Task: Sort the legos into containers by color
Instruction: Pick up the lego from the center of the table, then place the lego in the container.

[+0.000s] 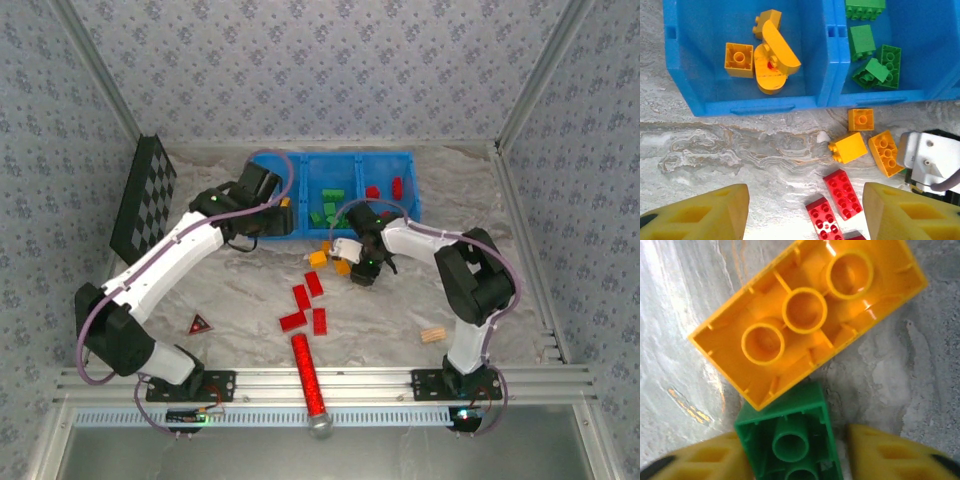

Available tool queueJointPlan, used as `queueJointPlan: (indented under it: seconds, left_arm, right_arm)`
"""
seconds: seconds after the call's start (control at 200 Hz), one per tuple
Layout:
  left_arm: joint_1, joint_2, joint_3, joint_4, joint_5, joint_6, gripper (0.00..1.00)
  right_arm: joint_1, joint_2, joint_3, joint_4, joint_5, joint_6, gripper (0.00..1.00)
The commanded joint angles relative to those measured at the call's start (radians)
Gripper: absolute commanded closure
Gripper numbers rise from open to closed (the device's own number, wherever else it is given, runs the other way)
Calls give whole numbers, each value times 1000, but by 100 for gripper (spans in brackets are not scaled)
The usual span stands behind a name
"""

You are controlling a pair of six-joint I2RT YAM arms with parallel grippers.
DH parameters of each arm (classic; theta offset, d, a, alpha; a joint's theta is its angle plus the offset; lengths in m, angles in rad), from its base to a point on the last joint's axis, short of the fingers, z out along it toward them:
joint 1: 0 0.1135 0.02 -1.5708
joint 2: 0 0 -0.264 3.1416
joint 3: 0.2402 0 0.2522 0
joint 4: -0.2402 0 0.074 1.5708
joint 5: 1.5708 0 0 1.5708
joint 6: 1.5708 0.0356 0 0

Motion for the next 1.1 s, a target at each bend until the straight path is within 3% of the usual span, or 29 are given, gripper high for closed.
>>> queueJointPlan:
  seconds: [0.0, 0.185, 0.37, 0.5, 0.74, 1.094]
  left_arm:
    - [14, -31, -22, -12, 14, 0, 38]
    - [36, -61, -56, -8, 21, 4, 38]
    - [44, -102, -151, -12, 56, -10, 37]
    - [-1, -117, -260, -5, 65, 32, 37]
    - [-34, -149, -425, 34, 50, -3, 37]
    - [-120, -70, -374, 166, 54, -84, 37]
  right_arm:
    - [18, 38, 1, -62, 43, -9, 65]
    - [27, -19, 9, -85, 45, 33, 78]
    - [27, -171, 91, -45, 12, 80, 83]
    - [17, -186, 201, 1, -15, 120, 83]
    - [-11, 36, 469, 10, 63, 200, 82]
    - [-46, 340, 787, -73, 124, 383, 77]
